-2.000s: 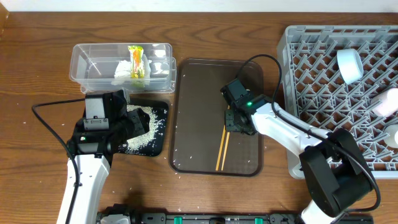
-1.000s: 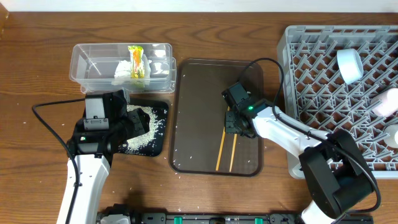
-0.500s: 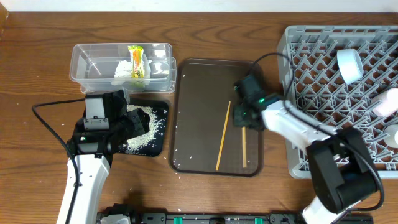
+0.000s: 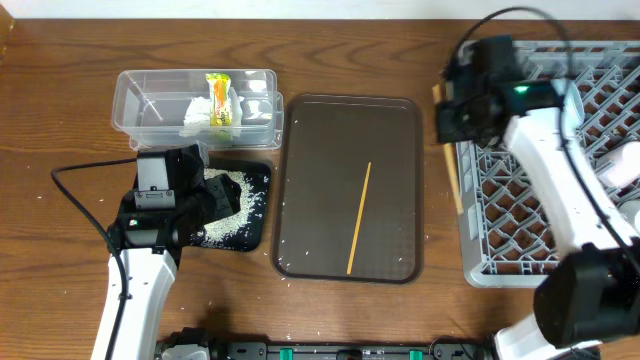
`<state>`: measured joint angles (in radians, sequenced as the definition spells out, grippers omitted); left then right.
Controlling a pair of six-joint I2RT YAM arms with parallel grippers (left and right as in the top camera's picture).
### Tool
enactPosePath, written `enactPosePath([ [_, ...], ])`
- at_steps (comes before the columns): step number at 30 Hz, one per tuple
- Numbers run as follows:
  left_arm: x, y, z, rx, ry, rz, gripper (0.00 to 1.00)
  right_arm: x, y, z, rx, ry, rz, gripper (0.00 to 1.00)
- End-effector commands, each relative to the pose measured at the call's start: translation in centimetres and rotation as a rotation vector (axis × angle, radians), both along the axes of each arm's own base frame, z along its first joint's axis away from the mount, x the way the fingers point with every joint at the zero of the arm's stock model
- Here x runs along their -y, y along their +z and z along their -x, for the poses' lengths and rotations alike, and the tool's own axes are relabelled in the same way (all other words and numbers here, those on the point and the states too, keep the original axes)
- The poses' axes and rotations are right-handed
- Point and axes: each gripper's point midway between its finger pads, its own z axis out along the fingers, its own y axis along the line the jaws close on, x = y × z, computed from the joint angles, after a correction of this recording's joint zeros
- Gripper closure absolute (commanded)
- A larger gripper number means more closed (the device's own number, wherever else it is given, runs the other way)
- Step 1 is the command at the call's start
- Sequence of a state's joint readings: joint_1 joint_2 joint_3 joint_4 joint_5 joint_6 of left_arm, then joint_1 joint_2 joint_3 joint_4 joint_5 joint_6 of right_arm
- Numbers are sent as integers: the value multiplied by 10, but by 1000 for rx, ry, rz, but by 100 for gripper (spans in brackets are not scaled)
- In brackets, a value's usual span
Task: Sort waste into correct bins and load items into the dishwasher rack
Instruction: 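Carry the chopstick right and drop it into the rack, then grasp the second chopstick with the right gripper and place it in the rack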
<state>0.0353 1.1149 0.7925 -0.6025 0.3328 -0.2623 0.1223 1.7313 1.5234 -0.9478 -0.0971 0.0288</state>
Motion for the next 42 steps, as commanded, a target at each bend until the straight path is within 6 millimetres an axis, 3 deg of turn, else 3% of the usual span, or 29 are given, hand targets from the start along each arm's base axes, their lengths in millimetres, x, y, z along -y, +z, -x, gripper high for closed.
enactPosePath([
  [1,-1,4,-3,7,3,-10,51,49,1,0,-5,-49,137,99],
  [6,-1,4,-3,8,3,-10,51,82,-17,7,-71,-128,142,99],
  [14,-1,4,-3,8,3,-10,51,78,-62,15,-167,-117,100,99],
  [17,-1,4,-3,8,3,-10,51,77,-63,13,-163,-116,96,99],
  [21,-1,4,-3,7,3,-10,51,77,-52,8,-141,-135,87,71],
  [24,-1,4,-3,8,3,-10,51,74,-26,0,-81,-172,52,67],
  [26,-1,4,-3,7,3,-10,51,64,-3,-6,-19,-148,3,66],
  [29,-1,4,-3,7,3,-10,50,30,29,-14,83,-63,-108,65],
  [32,-1,4,-3,7,3,-10,51,-5,37,-13,106,24,-156,58],
  [37,-1,4,-2,5,3,-10,50,-65,6,3,0,100,-182,52],
  [42,-1,3,-2,1,4,-10,51,-114,-50,29,-180,102,-179,52],
])
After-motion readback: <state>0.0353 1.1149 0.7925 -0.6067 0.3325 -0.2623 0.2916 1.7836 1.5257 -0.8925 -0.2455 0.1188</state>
